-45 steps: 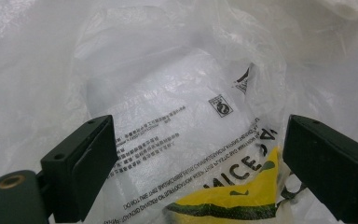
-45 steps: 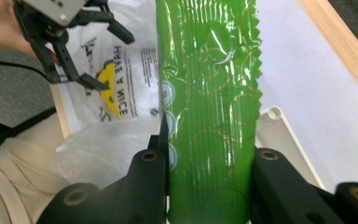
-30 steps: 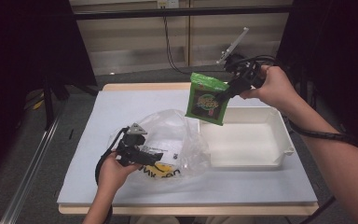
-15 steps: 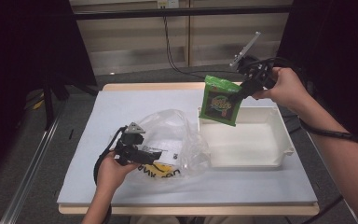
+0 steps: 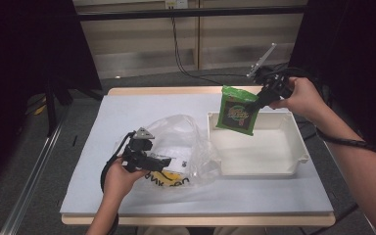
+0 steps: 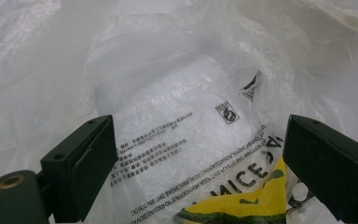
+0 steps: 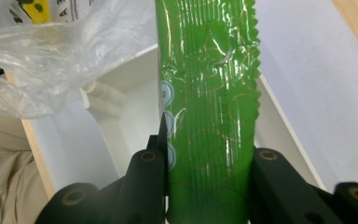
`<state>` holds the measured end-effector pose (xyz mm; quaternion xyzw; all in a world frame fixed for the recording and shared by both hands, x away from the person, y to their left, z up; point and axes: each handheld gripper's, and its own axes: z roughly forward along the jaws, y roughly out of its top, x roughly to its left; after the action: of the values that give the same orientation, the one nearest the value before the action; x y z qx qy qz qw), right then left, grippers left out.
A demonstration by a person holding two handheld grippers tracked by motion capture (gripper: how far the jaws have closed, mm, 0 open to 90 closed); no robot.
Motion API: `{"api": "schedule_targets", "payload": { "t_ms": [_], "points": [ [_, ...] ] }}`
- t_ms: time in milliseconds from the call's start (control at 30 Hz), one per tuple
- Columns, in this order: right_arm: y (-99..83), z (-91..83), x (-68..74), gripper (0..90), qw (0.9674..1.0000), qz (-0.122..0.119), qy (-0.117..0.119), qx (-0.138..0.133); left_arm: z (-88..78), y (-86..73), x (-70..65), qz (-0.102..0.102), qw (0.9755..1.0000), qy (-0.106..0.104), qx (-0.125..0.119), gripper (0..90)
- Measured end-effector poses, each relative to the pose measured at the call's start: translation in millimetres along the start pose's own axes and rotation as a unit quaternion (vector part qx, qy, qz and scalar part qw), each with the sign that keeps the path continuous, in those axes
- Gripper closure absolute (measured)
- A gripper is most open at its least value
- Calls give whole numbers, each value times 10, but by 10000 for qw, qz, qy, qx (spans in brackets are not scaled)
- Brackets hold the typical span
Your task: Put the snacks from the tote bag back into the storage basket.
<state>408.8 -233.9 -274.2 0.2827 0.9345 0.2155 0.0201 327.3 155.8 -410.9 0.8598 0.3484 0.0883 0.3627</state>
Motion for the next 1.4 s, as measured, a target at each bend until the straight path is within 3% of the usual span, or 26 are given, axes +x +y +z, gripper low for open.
{"api": "schedule_targets", "payload": {
  "t_ms": [300,867,900,1167,1400],
  "points": [
    [-103,144,-103,747,9999,53,17,102,-1,-3,-3,51,9999,63,63,98],
    [-231,476,-329,747,9994,26,36,336,41,39,9,98,9999,-14,87,99],
    [-229,509,-346,747,9993,-3,8,363,45,35,5,23,10000,6,50,99],
    [-150,788,-395,747,9980,-302,120,545,40,37,15,58,9999,-1,110,99],
    [-47,904,-420,747,9967,-543,126,598,31,21,22,40,9999,54,89,99]
  ]
}}
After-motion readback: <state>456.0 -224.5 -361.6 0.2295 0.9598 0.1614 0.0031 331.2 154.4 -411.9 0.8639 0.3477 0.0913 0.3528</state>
